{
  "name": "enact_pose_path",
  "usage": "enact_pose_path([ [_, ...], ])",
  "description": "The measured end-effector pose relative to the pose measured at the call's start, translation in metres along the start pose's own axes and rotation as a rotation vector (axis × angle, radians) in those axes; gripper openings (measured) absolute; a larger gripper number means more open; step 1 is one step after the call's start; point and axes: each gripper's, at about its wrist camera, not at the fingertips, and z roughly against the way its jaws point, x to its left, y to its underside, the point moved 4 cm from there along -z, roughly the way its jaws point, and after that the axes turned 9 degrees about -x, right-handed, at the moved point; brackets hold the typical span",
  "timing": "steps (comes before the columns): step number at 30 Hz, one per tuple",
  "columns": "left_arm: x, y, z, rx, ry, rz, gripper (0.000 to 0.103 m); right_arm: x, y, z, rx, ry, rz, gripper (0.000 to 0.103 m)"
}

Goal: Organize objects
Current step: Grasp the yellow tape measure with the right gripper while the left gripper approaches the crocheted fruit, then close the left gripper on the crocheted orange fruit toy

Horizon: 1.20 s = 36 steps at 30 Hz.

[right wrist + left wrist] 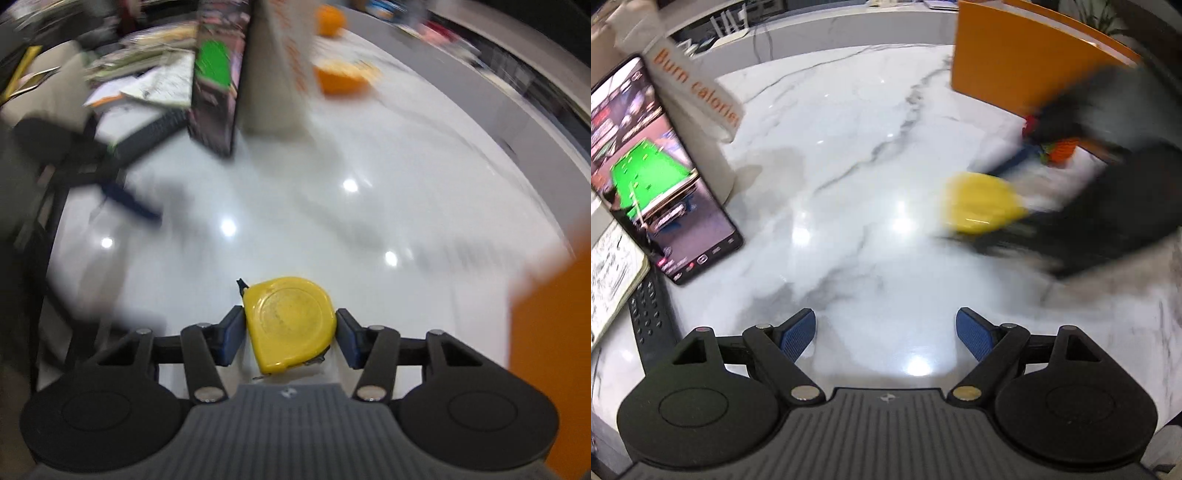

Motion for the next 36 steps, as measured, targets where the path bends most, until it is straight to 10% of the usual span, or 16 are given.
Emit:
enact_pose_path([
  [7,-0.036,-0.013,-0.012,-0.025,0.052,-0.051,0.101,-0.007,0.074,0.067,0.188,0.232,-0.173,0.055],
  [15,-0.094,-0.048,-0.042,-0.132,0.087,-0.03,0.103,-0.036,0.122,0.105,0.205,0.365,-0.4,0.055],
  [26,-0.141,-0.075,-0.064,-0.251,0.097,-0.026,0.103,-0.037,0.141,0.117,0.144,0.395,-0.422,0.064],
  [36,-0.137,-0.088,-0.07,-0.295,0.112,0.017,0.08,-0.042,0.149,0.122,0.076,0.365,-0.459,0.063],
])
